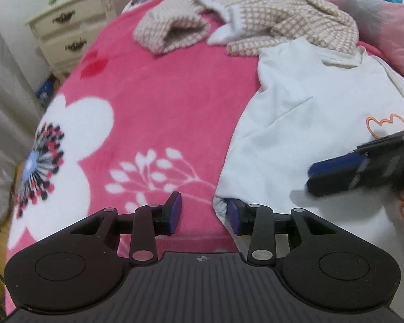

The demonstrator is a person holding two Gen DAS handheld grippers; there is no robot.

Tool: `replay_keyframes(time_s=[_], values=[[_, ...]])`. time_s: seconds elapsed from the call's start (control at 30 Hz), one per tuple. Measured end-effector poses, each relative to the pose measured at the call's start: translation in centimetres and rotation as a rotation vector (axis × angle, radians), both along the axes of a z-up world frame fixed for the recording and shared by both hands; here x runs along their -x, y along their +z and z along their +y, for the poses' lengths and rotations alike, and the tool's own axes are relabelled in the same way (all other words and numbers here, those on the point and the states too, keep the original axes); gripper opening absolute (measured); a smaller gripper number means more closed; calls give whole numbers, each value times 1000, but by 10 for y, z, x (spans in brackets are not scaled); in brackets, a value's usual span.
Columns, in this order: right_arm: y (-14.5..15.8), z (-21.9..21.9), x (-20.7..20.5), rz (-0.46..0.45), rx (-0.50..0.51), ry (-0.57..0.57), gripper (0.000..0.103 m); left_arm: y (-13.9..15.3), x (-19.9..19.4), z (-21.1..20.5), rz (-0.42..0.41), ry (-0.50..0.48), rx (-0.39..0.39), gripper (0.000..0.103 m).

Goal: Fold clothes

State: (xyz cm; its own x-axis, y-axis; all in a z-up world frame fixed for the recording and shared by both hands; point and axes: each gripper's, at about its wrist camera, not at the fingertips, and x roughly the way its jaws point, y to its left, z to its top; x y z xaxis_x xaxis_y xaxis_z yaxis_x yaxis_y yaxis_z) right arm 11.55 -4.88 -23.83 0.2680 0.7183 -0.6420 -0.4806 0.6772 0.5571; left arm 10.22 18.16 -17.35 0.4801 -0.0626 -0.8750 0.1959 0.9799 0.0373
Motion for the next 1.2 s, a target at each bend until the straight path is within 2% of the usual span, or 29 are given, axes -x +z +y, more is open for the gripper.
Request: replay_keyframes(time_s=[0.03,0.1,0.27,0.33,0.4,0.47,0.6,0.63,0.73,0.83,0.87,0.93,1.03,1.07,1.13,1.2], values=[[1,6,4,-51,43,19,36,0,-1,5,16,21,10,42],[7,6,7,-83,55,22,35,0,-2,15,47,64,29,45],[31,-19,-4,-166,12,-64,36,2,-6,40,117,172,83,44],[36,-29,-15,-197,17,-122,37,8,-4,46,85,199,150,44],[38,-33,-31,-208,21,-175,35,13,-7,38,51,163,185,45],[38,-31,-46,-224,22,-203,32,13,-13,19,36,97,168,45],[22,-25,-81,-211,-1,-242,25,-13,-24,-21,76,9,-19,46],[16,-23,-90,-205,-5,-252,25,-17,-22,-24,68,9,-31,48],[0,-18,-120,-181,19,-292,22,-15,-19,-22,56,14,-28,48],[-7,-21,-140,-208,102,-331,16,-16,-17,-15,55,29,-4,49],[-6,-25,-145,-205,94,-343,15,-16,-16,-14,54,32,1,49],[5,-38,-143,-213,44,-365,19,-16,-15,-14,48,30,-1,49],[17,-51,-130,-182,-82,-310,19,-17,-14,-13,40,25,-3,49],[14,-51,-129,-156,-85,-291,19,-17,-14,-13,40,25,-2,49],[4,-47,-132,-109,-39,-268,19,-18,-15,-13,41,29,-3,50],[-3,-52,-135,-108,63,-316,21,-17,-15,-14,36,23,-12,50]])
